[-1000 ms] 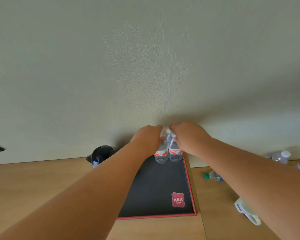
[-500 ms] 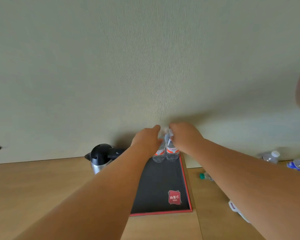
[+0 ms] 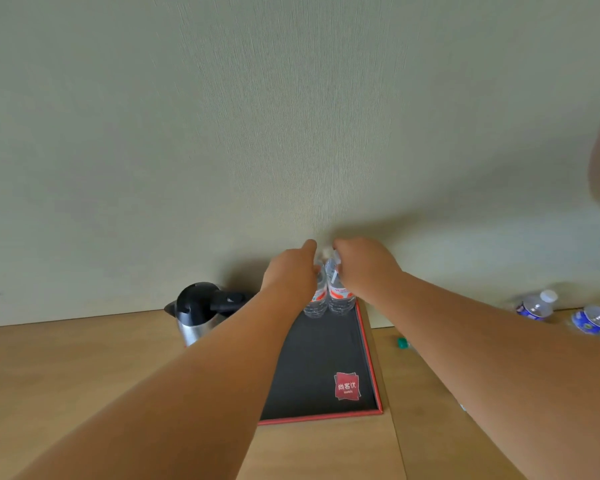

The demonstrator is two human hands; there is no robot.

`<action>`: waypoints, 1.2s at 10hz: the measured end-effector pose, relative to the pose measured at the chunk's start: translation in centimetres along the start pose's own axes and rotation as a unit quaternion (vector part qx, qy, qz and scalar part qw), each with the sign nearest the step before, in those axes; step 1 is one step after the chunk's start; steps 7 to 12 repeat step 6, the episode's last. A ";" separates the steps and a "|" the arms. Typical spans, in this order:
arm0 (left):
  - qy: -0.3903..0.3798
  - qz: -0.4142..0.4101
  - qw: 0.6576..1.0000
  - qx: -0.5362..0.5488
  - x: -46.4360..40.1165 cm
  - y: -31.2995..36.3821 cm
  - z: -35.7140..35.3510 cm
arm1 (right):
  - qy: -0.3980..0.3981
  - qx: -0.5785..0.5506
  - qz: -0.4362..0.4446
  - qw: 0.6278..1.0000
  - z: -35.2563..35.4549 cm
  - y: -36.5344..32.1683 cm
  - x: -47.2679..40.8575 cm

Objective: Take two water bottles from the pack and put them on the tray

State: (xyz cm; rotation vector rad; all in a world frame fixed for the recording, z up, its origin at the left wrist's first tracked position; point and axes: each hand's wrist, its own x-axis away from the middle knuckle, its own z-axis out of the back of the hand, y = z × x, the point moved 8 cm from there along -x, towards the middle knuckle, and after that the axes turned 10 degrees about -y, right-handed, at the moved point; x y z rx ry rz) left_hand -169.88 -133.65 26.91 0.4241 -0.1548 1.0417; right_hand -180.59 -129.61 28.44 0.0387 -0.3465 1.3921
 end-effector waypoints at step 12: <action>-0.016 0.078 0.996 -0.027 6.5 -3.9 -0.6 | 0.007 -0.192 0.032 0.981 -1.3 1.8 3.7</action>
